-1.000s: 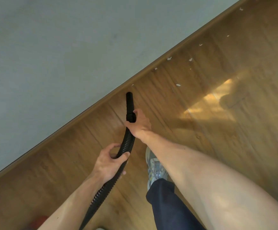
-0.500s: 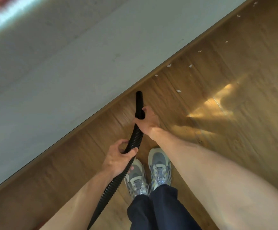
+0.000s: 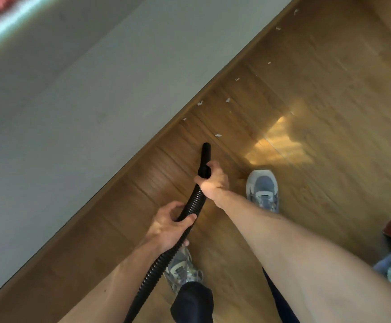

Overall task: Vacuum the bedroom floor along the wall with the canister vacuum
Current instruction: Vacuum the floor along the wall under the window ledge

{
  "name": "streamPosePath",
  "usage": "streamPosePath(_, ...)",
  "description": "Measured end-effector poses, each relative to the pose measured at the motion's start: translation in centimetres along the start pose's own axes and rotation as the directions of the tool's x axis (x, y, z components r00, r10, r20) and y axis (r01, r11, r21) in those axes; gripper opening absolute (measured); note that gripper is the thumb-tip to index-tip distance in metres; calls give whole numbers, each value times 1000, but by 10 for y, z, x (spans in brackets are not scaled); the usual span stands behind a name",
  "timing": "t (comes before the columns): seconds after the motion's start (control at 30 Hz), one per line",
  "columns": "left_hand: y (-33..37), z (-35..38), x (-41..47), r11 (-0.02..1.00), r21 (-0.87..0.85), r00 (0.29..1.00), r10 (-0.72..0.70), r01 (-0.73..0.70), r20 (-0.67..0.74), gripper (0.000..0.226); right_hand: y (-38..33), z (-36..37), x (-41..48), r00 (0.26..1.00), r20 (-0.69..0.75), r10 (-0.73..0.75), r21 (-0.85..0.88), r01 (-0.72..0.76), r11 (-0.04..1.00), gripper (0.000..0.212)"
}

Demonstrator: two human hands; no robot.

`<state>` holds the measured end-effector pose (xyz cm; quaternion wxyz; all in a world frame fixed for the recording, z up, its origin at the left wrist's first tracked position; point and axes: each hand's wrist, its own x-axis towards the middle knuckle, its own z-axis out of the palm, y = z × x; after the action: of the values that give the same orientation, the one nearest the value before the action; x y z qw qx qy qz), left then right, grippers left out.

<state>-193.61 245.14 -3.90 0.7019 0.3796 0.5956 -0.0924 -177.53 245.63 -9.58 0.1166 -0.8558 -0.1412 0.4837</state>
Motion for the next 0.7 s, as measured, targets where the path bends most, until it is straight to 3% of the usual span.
streamPosePath(0.27, 36, 34, 17, 997, 47, 998, -57, 58, -14, 35, 13, -37, 29, 1000, -12, 5, 76, -4, 997, 52)
streamPosePath(0.5, 38, 61, 31, 995, 21, 993, -91, 93, -78, 28, 23, -54, 41, 1000, 22, 19, 120, -21, 993, 60)
streamPosePath(0.7, 38, 62, 25, 990, -49, 975, -140, 134, -173, 29, 15, -43, 43, 992, 104, -69, 182, 49, 982, 62)
